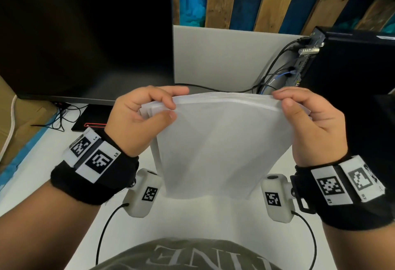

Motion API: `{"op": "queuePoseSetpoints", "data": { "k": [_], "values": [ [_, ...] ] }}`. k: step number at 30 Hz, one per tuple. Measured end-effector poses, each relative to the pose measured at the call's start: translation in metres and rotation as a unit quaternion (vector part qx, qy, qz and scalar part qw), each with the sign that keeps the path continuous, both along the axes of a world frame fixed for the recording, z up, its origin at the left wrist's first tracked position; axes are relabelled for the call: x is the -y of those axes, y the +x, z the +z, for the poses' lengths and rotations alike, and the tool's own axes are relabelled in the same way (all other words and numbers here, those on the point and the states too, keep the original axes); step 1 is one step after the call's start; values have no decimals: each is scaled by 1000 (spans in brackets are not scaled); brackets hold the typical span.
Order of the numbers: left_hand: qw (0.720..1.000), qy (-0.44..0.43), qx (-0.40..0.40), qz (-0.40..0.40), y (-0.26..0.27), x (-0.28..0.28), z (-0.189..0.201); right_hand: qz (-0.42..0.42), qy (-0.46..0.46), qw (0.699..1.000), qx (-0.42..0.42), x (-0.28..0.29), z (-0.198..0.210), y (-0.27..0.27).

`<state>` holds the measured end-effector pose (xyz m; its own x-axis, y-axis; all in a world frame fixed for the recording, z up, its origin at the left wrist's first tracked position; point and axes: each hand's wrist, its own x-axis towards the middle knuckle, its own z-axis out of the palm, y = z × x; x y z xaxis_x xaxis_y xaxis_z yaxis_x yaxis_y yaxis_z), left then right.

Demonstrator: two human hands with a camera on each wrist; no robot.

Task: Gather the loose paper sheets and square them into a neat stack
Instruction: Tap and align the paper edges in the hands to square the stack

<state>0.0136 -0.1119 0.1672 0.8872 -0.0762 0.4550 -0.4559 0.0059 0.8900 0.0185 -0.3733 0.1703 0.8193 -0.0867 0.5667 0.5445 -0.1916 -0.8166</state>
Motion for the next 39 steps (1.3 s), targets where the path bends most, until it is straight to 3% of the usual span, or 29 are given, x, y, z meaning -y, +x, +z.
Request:
{"op": "queuePoseSetpoints", "data": {
  "k": [11, 19, 22, 25, 28, 31, 35, 39],
  "values": [
    [999, -31, -21, 16, 8, -4, -2, -18, 92, 993, -72, 0, -2, 0],
    [999, -27, -18, 22, 9, -3, -2, -49, 132, 988, -60, 0, -3, 2],
    [999, -40, -15, 20, 11, -3, -2, 52, 123, 991, -30, 6, -8, 4],
    [997, -58, -60, -2, 18, -7, -8, 120, 84, 987, -68, 12, -18, 8],
    [990, 33, -125, 54, 20, 0, -22, 16, 70, 989, -127, 0, -29, 5],
    [984, 54, -134, 104, 10, 15, -24, -41, 146, 978, -144, -15, -29, -1],
    [994, -4, -67, 82, -7, 21, -8, -57, 178, 981, -55, -19, -14, -9],
    [999, 11, 6, 37, -10, 14, -3, -63, 74, 994, 52, -10, -8, -11]
  ]
}}
